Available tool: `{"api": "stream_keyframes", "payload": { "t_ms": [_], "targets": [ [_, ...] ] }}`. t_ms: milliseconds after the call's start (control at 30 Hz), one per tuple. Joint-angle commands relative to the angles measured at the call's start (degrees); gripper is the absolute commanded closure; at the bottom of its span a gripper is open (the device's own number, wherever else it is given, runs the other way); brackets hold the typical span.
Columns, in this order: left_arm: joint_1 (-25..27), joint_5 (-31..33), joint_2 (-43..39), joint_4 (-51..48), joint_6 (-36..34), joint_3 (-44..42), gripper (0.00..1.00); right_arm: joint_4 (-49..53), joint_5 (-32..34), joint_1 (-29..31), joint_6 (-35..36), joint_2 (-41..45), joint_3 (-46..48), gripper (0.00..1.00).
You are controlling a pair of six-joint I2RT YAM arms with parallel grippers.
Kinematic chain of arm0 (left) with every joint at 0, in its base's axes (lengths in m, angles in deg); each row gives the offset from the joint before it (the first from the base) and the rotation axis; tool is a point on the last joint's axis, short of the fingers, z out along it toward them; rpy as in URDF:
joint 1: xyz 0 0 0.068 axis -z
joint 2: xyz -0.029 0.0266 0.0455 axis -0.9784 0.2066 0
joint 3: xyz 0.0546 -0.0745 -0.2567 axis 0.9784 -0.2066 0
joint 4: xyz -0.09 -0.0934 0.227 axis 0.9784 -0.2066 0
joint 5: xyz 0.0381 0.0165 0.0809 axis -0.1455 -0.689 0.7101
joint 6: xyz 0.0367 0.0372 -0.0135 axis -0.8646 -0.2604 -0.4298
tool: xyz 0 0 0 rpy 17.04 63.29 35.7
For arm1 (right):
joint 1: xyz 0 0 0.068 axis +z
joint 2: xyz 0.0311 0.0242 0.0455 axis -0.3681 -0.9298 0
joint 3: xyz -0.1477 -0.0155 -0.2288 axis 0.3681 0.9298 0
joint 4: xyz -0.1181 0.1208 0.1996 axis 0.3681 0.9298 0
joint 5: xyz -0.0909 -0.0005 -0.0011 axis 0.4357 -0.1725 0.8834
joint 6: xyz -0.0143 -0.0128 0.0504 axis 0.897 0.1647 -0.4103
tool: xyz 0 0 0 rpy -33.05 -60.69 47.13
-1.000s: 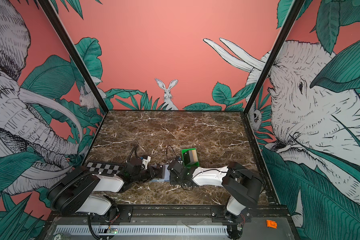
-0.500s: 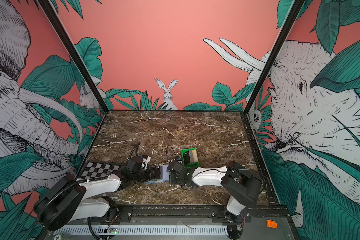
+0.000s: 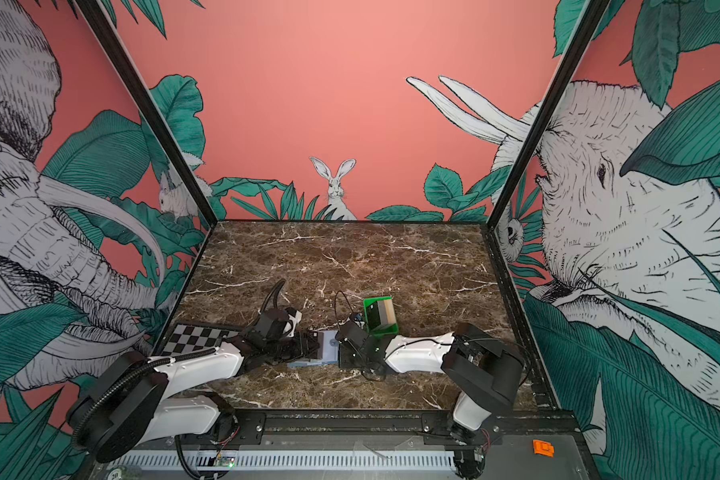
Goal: Put the credit cards into the card holder
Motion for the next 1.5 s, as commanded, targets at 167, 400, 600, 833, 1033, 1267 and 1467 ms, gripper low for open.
{"api": "stream_keyframes", "payload": {
  "t_ms": [167,400,600,833,1033,1267,1467],
  "targets": [
    [0.08,0.18,2.48,0.85,1.59,-3.26,0.66,0.61,-1.81,0.34,0.77,-2.01,-1.95,0.87],
    [0.03,0.8,0.72,-1.23,1.16,-3.0,0.67,12.97,1.27,1.08,2.52,-5.13,-7.15,0.88],
    [0.05,0.78,0.0,-1.53,1.34,-3.09,0.66,22.19,3.19,2.58,3.04,-9.35,-11.69,0.9],
    [-2.02,-0.16,-3.91,-5.67,0.24,-1.67,0.64,28.2,5.45,4.34,3.47,-12.93,-14.81,0.9],
    [-5.43,-0.87,-8.35,-11.74,-2.21,-0.08,0.62,29.74,6.47,4.71,3.67,-13.39,-14.94,0.91],
    [-5.69,-3.31,-6.22,-10.66,-2.46,-0.14,0.63,29.01,6.4,4.8,4.07,-13.18,-15.29,0.93],
    [-5.69,-4.16,-1.94,-7.46,-3.14,0.74,0.67,28.42,6.34,4.86,4.15,-12.75,-15.18,0.94]
  ]
}}
